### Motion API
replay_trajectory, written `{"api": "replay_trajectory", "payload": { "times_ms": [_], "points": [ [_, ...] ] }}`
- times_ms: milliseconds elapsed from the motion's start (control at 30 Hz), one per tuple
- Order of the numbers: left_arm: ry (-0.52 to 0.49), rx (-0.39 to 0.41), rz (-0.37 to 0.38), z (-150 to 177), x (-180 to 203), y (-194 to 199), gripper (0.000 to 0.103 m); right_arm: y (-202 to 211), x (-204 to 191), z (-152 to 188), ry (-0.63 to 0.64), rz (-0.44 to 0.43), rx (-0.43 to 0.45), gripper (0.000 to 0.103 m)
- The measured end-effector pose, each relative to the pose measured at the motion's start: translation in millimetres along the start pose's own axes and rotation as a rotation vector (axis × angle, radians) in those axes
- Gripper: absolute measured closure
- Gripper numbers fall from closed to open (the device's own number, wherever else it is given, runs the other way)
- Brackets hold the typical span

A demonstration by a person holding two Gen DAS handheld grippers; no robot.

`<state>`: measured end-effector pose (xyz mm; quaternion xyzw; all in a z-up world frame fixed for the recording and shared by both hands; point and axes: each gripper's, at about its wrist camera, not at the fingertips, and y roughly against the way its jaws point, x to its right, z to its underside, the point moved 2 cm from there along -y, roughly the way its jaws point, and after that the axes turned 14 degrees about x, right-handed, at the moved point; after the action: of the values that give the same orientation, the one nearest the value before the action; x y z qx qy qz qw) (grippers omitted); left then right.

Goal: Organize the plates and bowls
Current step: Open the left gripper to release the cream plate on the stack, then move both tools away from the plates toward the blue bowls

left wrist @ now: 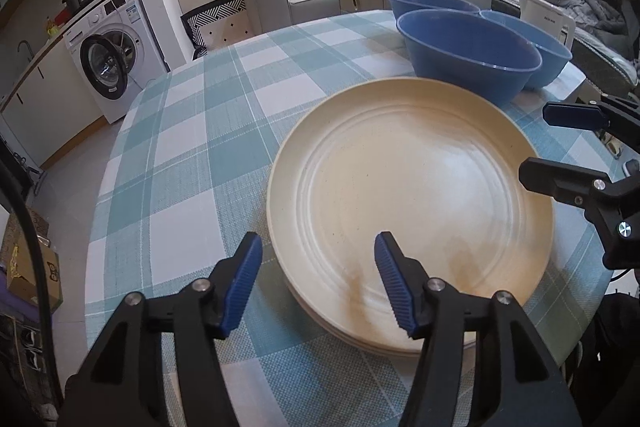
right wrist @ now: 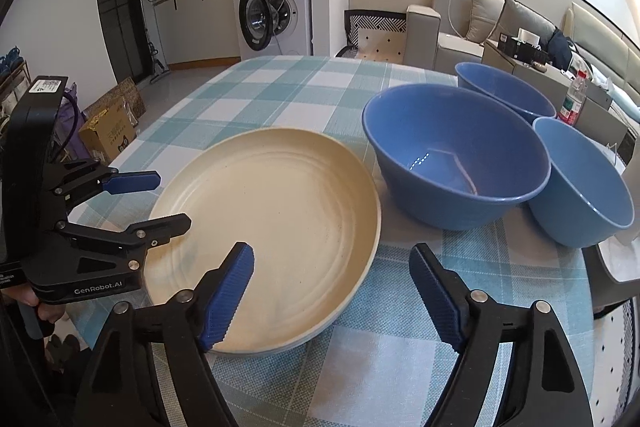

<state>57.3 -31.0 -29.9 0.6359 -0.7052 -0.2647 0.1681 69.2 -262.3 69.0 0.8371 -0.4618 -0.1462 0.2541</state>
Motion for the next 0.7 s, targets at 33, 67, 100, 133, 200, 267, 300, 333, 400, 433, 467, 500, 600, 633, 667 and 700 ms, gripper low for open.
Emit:
{"api": "replay_trajectory", "payload": {
  "times_ms": [33, 67, 100, 133, 200, 267, 300, 333, 400, 433, 467, 500, 600, 633, 667, 700],
  "points": [
    [0.005, 0.008, 0.004, -1, 0, 2, 0.042, 3, 1, -1, 0.000, 0.001, 0.005, 0.018],
    [0.007, 0.014, 0.003, -2, -1, 3, 0.039, 5, 2, -4, 0.002, 0.003, 0.014, 0.017],
    [0.007, 0.018, 0.002, -3, -1, 4, 0.035, 7, 2, -5, 0.005, 0.003, 0.021, 0.015],
    [0.008, 0.026, -0.001, -5, -1, 7, 0.021, 10, 4, -7, 0.006, 0.004, 0.030, 0.013],
    [0.020, 0.054, -0.001, -8, -2, 12, 0.012, 15, 6, -11, 0.002, 0.004, 0.045, 0.007],
    [0.038, 0.067, 0.014, -12, -3, 17, 0.010, 21, 10, -14, 0.001, 0.008, 0.064, 0.005],
    [0.048, 0.069, 0.020, -13, -4, 18, 0.008, 23, 11, -16, 0.001, 0.011, 0.071, 0.005],
    [0.055, 0.070, 0.024, -14, -4, 19, 0.005, 25, 12, -17, 0.001, 0.014, 0.076, 0.004],
    [0.061, 0.077, 0.025, -17, -4, 22, 0.005, 30, 15, -21, 0.001, 0.015, 0.087, 0.003],
    [0.064, 0.082, 0.021, -18, -4, 23, 0.005, 32, 16, -23, 0.002, 0.016, 0.093, 0.003],
    [0.072, 0.090, 0.017, -19, -5, 25, 0.005, 34, 17, -25, 0.003, 0.015, 0.098, 0.002],
    [0.081, 0.097, 0.017, -20, -6, 27, 0.005, 36, 18, -27, 0.004, 0.013, 0.106, 0.002],
    [0.114, 0.126, 0.023, -26, -9, 33, 0.005, 42, 21, -32, 0.004, 0.009, 0.120, 0.002],
    [0.121, 0.139, 0.019, -27, -10, 35, 0.005, 44, 23, -34, 0.004, 0.008, 0.124, 0.002],
    [0.129, 0.151, 0.012, -29, -12, 36, 0.005, 45, 24, -36, 0.007, 0.006, 0.130, 0.002],
    [0.133, 0.156, 0.008, -31, -13, 37, 0.005, 47, 24, -37, 0.010, 0.005, 0.133, 0.002]
  ]
}}
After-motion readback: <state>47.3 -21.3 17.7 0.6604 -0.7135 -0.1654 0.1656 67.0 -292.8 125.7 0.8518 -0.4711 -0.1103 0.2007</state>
